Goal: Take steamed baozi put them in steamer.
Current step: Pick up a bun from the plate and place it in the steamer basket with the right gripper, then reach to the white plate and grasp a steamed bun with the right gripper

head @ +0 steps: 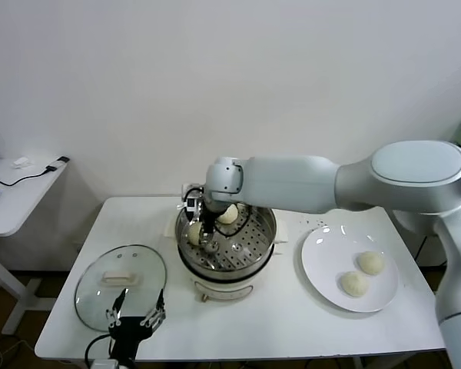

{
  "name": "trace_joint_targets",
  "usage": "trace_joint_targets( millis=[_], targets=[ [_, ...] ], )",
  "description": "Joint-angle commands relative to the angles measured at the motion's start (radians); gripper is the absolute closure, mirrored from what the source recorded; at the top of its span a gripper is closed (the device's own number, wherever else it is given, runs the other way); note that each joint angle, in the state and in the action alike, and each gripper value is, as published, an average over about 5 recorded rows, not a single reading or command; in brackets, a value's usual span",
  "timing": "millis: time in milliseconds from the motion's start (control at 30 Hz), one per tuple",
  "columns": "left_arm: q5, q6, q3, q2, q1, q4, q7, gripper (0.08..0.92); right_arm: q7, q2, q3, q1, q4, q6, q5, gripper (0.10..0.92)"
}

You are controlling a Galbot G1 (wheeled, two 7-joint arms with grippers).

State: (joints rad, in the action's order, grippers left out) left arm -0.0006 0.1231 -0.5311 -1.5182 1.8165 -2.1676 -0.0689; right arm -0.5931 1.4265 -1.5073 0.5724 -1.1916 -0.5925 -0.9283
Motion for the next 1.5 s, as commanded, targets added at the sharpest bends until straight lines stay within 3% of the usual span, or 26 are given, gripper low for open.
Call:
trace_joint_targets(
  millis=[33,233,500,667,833,1167,1500],
  targets=[
    [0.001,0.0,-0.001,0.0,0.003,-0.004,0.0,0.177,-0.04,-0.003,0.011,0.007,0.006,0.022,0.025,0.236],
    [0.007,0.001,0.006,-0.002,0.004,-0.014,0.002,0.177,-0.235,-0.132,-0.036,0.215,-0.048,0.163,0.05,0.203],
    [0.009,0.002,0.012,0.0,-0.004,-0.013,0.004,0.177,-0.505,-0.518,-0.18,0.477,-0.162,0.333,0.114,0.203],
    [0.012,0.003,0.008,-0.001,-0.022,-0.004,0.004,0.177,-0.528,-0.746,-0.353,0.508,-0.272,0.377,0.289,0.203],
    [0.008,0.006,-0.004,-0.002,-0.037,0.008,0.006,0.177,-0.46,-0.899,-0.378,0.348,-0.34,0.348,0.421,0.203],
    [0.007,0.015,-0.019,-0.009,-0.044,0.008,0.009,0.177,-0.364,-0.934,-0.033,-0.115,-0.249,0.274,0.568,0.203],
    [0.011,0.016,-0.027,-0.017,-0.044,0.021,0.009,0.177,-0.316,-0.898,0.12,-0.311,-0.162,0.251,0.656,0.203]
  ],
)
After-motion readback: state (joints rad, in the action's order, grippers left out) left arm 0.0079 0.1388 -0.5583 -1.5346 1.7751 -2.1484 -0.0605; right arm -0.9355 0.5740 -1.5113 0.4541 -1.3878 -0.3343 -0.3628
